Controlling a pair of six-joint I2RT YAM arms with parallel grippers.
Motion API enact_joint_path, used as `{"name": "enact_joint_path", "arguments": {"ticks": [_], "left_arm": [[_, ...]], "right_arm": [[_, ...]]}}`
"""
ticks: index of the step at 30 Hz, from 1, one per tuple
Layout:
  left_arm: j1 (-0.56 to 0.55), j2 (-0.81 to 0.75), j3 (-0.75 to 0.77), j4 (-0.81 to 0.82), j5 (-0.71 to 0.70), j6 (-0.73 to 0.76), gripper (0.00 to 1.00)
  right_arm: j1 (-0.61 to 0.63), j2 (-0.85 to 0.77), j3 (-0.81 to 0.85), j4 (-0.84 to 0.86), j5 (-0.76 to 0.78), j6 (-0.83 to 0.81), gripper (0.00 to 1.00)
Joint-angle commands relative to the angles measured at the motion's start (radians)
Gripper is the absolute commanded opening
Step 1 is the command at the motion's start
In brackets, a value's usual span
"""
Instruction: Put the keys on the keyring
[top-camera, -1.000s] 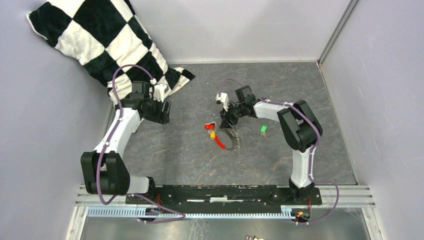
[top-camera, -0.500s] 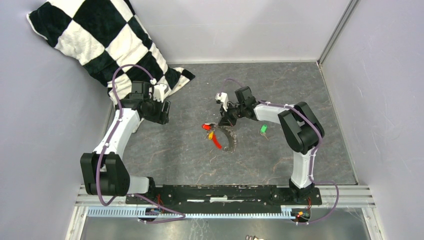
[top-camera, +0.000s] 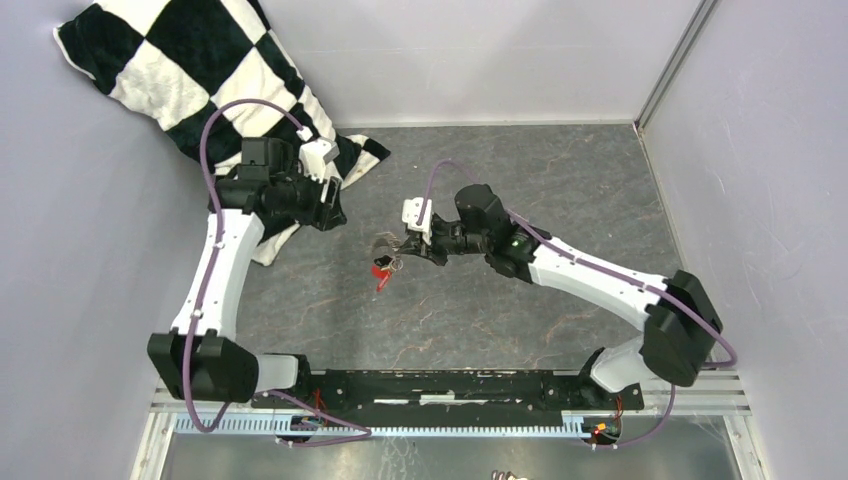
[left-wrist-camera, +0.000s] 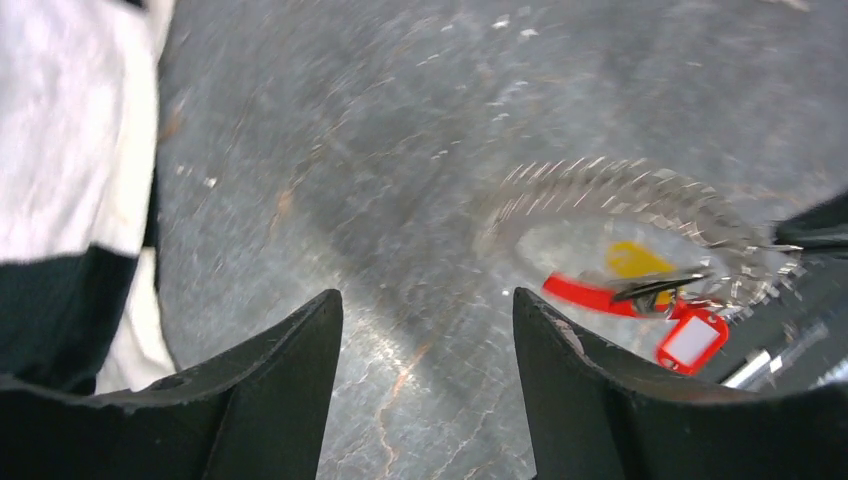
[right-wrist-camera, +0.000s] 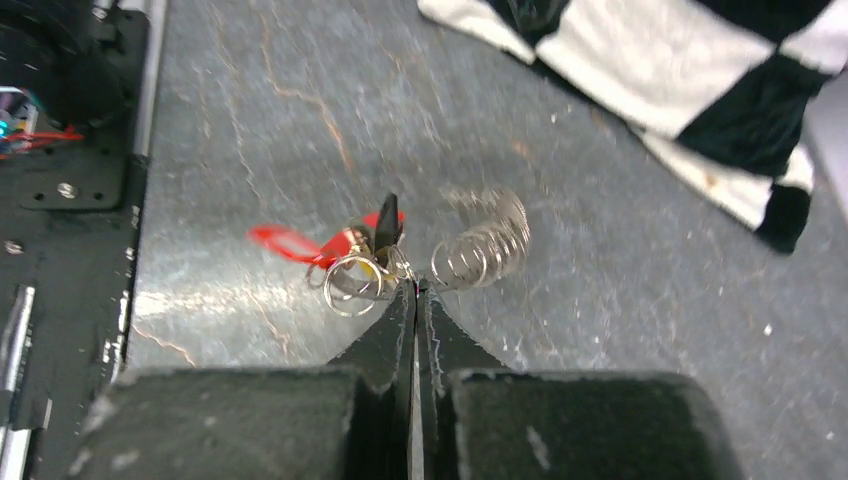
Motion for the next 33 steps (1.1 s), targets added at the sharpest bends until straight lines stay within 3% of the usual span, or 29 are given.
{"name": "enact_joint_path", "arguments": {"ticks": [1, 7, 13, 23, 26, 33], "left_arm": [[-0.006, -0.138, 0.089, -0.154, 0.302, 0.206, 0.7], [-0.01, -0.302, 0.139, -0.374, 0.502, 0.534, 0.82], [-0.015, -0.405, 0.111, -0.397, 0.573, 0.544, 0.82], [-0.015, -0.42, 0.08, -0.4, 0.64, 0.542, 0.62], [-0.019, -0.378, 0.126, -0.405, 0.674, 0.51, 0.62], [-0.079, -0.308, 0.191, -0.557, 0.693, 0.588, 0.67]], "right_arm": [[0.077, -0.092, 0.044, 0.013, 0.114, -0.037, 0.0], [0.16, -0.144, 0.074, 0.063, 0.171, 0.016, 0.0], [0.189, -0.23, -0.007, 0.229, 0.177, 0.161, 0.0], [0.226, -0.335, -0.143, 0.499, 0.139, 0.383, 0.0], [0.249, -0.331, -0.14, 0.502, 0.161, 0.383, 0.0], [0.276, -0.313, -0.116, 0.473, 0.193, 0.351, 0.0]]}}
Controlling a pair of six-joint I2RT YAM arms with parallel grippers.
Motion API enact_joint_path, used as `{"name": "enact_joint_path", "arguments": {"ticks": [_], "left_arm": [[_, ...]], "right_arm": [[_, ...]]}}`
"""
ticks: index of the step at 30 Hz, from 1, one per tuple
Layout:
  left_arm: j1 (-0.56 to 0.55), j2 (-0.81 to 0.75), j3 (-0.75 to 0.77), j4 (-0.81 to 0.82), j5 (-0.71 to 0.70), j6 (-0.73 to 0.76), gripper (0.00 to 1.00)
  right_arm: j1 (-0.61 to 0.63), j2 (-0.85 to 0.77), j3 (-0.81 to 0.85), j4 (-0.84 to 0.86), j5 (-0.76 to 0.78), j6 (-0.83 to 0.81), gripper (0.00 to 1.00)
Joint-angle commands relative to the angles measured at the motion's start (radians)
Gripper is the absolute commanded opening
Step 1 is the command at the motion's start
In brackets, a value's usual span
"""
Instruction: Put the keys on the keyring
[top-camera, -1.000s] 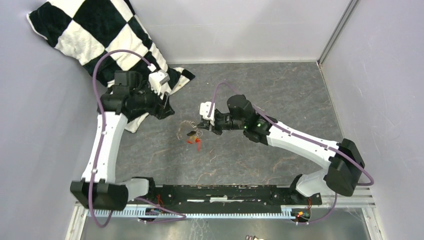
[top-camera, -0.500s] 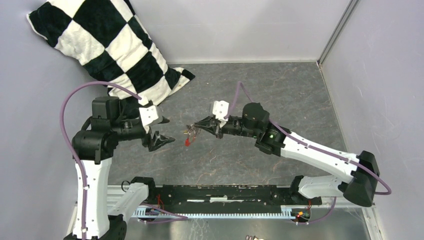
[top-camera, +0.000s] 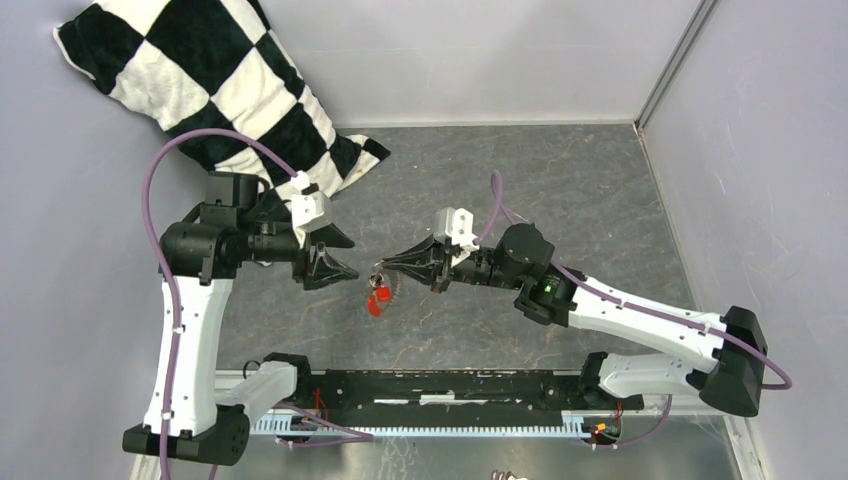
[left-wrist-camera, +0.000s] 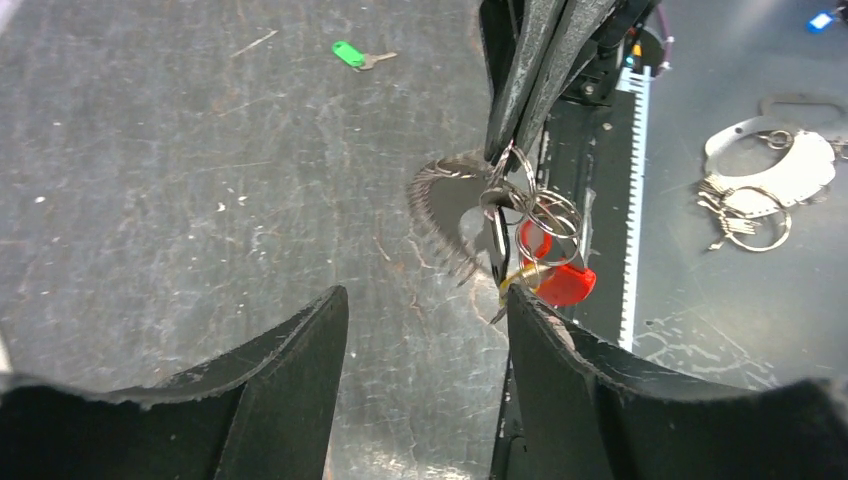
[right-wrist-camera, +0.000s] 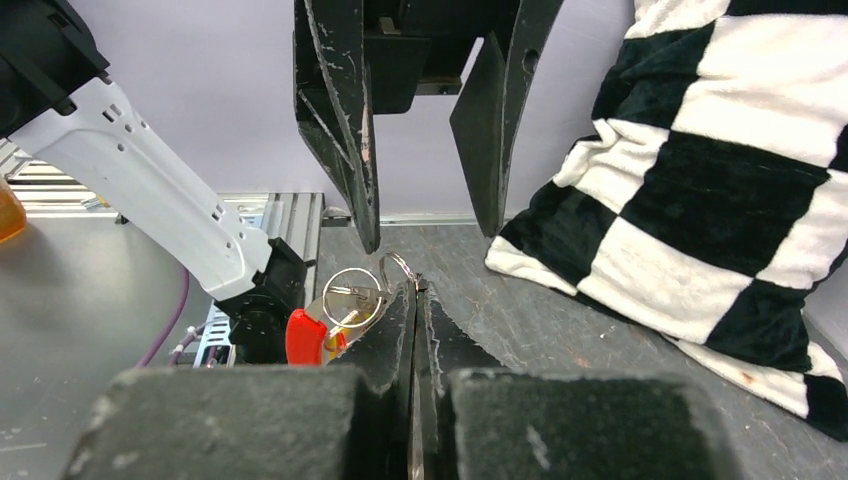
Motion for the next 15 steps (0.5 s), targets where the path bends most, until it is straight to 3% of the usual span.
{"name": "enact_joint_path", "arguments": {"ticks": [1, 15], "left_arm": [[-0.036, 0.009, 0.039, -0.093, 0.049, 0.058, 0.66], [-0.127, 0.02, 0.072, -0.092, 0.02, 0.039, 0.48]], "right_arm": [[0.021, 0.006, 0.034, 0.054, 0.037, -0.011, 0.0], [0.111, 0.063, 0.146, -0.089, 0.176, -0.11, 0.01]]}}
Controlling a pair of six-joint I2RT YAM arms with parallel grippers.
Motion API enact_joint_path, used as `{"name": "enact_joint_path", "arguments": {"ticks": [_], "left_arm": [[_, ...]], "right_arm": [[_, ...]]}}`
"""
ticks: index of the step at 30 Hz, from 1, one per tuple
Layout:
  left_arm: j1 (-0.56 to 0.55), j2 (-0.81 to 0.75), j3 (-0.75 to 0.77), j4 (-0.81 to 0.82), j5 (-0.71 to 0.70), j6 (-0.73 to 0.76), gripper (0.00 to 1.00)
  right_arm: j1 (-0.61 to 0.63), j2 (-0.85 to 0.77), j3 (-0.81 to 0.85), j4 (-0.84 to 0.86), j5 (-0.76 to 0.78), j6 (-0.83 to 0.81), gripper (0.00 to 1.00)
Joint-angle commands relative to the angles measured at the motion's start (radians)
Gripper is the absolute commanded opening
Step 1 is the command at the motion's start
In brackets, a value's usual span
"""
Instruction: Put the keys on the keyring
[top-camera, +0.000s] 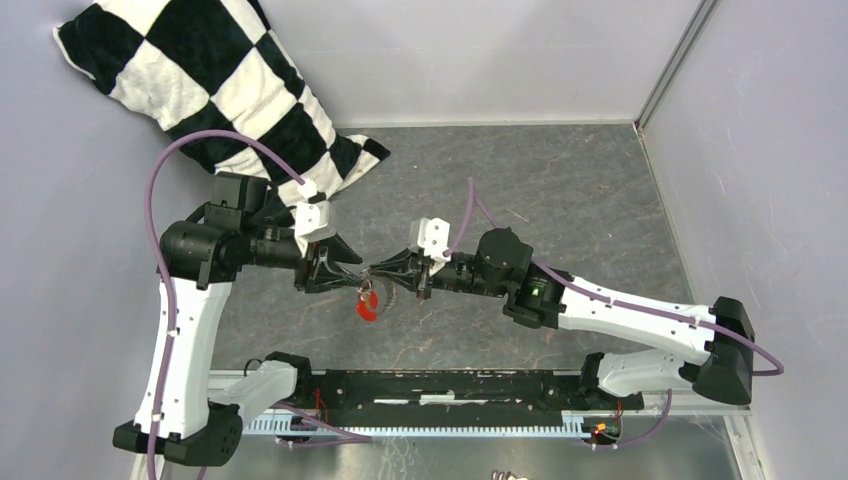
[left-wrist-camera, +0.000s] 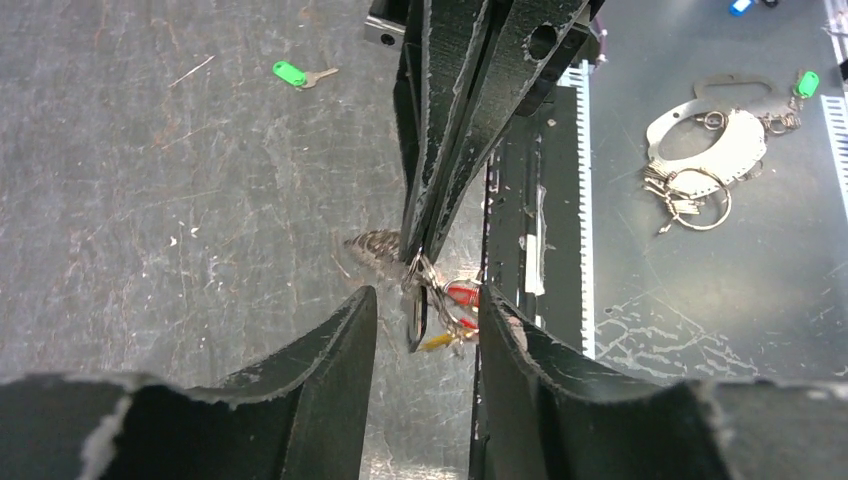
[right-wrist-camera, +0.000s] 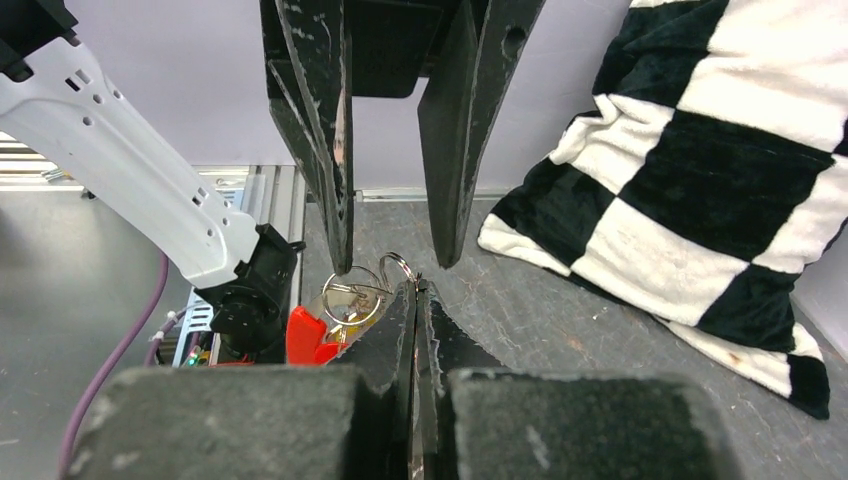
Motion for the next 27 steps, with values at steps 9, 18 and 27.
{"name": "enact_joint_path", "arguments": {"ticks": [9, 18, 27], "left_arm": [[-0.06, -0.004, 0.041, -0.013, -0.055, 0.035, 0.3], [-0.062, -0.026, 0.052, -0.001, -0.069, 0.017, 0.32], [-0.062, -0.024, 0.048, 0.005, -0.068, 0.004, 0.34]], "right_arm": [[0.051, 0.009, 0.096, -0.011, 0.084, -0.059, 0.0], [0.059, 0.002, 0.089, -0.032, 0.105, -0.071, 0.0], [0.071, 0.006, 0.1, -0.034, 0.109, -0.077, 0.0]]}}
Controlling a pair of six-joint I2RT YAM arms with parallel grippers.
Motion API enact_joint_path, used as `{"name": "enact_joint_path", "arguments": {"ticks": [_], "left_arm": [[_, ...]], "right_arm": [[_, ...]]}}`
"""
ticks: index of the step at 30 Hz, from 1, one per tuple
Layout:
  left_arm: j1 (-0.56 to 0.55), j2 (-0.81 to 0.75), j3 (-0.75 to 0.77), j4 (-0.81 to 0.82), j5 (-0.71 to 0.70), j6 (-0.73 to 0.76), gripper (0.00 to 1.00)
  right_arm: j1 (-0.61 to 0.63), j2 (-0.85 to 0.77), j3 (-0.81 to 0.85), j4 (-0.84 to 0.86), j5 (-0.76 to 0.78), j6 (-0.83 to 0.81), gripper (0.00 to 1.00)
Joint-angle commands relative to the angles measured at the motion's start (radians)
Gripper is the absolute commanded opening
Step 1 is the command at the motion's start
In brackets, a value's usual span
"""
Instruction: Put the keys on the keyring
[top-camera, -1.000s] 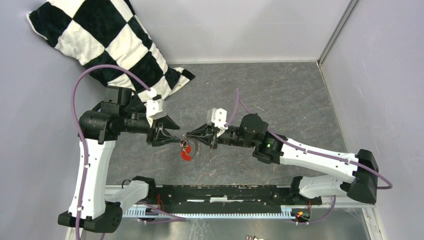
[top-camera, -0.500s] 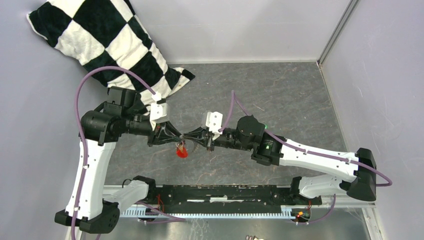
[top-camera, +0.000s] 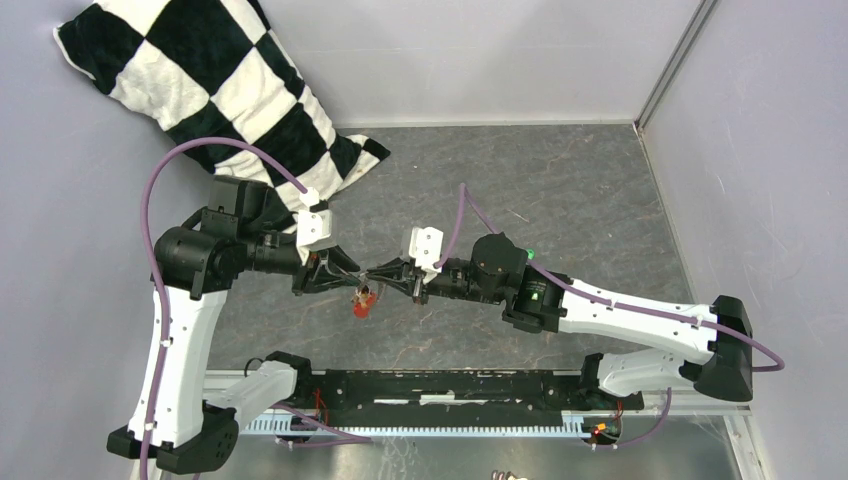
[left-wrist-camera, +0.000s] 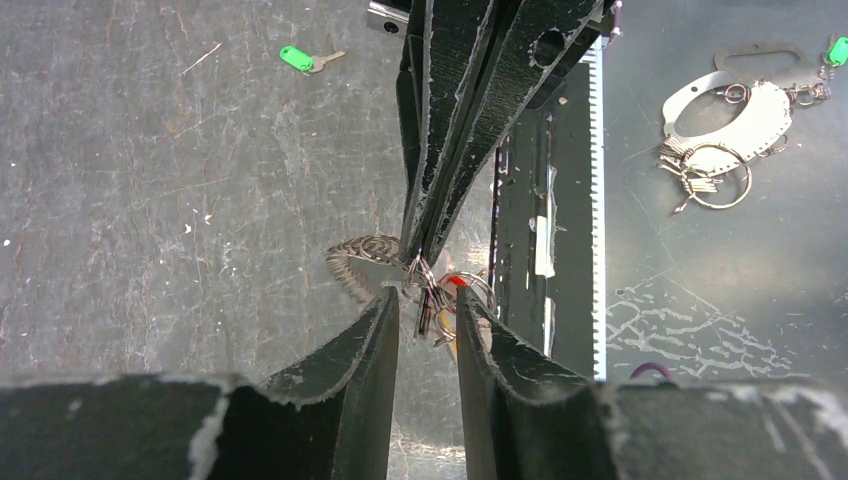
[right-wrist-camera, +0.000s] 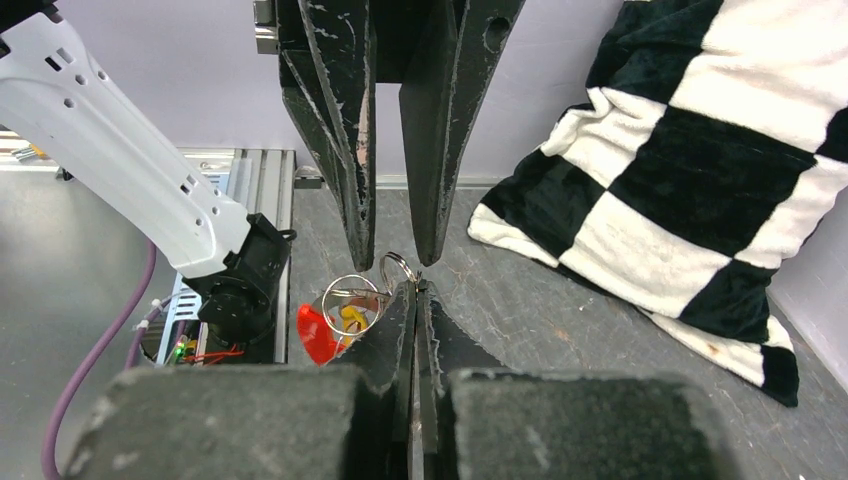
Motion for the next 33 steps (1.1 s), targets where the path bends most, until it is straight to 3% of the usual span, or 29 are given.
{"name": "enact_joint_path", "arguments": {"ticks": [1, 10, 17, 22, 24, 33], "left_arm": [[-0.004, -0.002, 0.023, 0.017, 0.005, 0.003, 0.34], [-0.004, -0.004, 0.014, 0.052, -0.007, -0.03, 0.25], [-0.004, -0.005, 0.011, 0.073, -0.008, -0.045, 0.03], [-0.004, -0.015, 0.001, 0.075, -0.007, -0.029, 0.02], [-0.004, -0.026, -0.003, 0.074, -0.008, -0.013, 0.02], [-0.004, -0.087, -0.043, 0.116, 0.015, 0.043, 0.02]], "right_arm": [[0.011, -0.002, 0.057, 0.037, 0.023, -0.015, 0.0], [0.022, 0.003, 0.065, 0.038, 0.031, -0.017, 0.0], [0.026, 0.001, 0.064, 0.04, 0.036, -0.011, 0.0], [0.026, -0.011, 0.052, 0.052, 0.044, 0.008, 0.02], [0.026, -0.019, 0.052, 0.047, 0.055, 0.016, 0.14], [0.022, -0.076, -0.005, 0.07, 0.074, 0.052, 0.06]]}}
